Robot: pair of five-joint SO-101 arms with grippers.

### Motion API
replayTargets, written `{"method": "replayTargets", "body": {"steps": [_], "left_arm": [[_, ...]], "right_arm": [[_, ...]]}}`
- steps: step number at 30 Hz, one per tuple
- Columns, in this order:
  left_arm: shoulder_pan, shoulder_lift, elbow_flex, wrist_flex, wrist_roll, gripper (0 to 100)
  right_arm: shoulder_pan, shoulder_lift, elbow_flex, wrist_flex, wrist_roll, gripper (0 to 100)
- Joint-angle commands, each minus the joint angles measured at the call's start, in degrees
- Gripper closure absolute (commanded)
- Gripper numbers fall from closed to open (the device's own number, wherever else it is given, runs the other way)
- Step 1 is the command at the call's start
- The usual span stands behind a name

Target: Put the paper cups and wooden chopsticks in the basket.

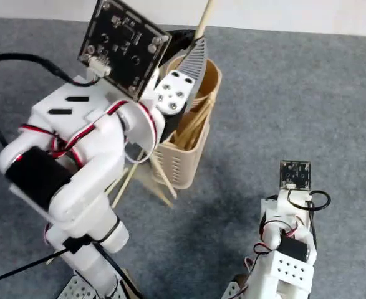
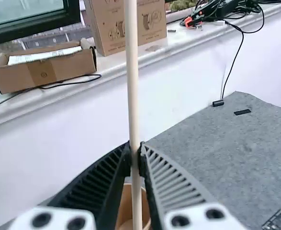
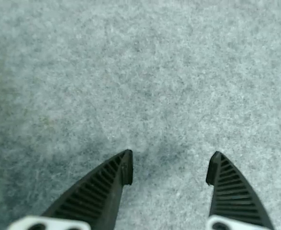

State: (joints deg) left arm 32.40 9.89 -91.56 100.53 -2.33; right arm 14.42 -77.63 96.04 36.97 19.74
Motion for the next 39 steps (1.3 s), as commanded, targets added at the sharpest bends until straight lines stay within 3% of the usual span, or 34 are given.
{"method": "replayTargets", "body": {"steps": [1,8,13,25,29,35,39], "left_arm": [[2.8,1.5,-0.1,0.3,0.6,100],[-0.4,5.5,-3.1,0.2,0.6,99],[-5.3,8.6,-3.1,0.2,0.7,89],[-8.6,9.6,-3.1,0.3,0.5,89],[-19.7,9.6,0.8,0.7,0.5,89],[-45.1,8.0,29.1,0.6,-0.8,89],[-53.2,7.2,52.5,0.4,-19.0,89]], "right_arm": [[-0.6,-0.7,1.8,-1.0,0.5,73.8],[-0.6,-0.7,1.8,-1.0,0.5,73.8],[-0.6,-0.7,1.8,-1.0,0.5,73.8],[-0.6,-0.7,1.8,-1.0,0.5,73.8],[-0.6,-0.7,1.8,-1.0,0.5,73.8],[-0.6,-0.7,1.8,-1.0,0.5,73.8],[-0.7,-0.7,1.7,-1.0,0.5,73.8]]}}
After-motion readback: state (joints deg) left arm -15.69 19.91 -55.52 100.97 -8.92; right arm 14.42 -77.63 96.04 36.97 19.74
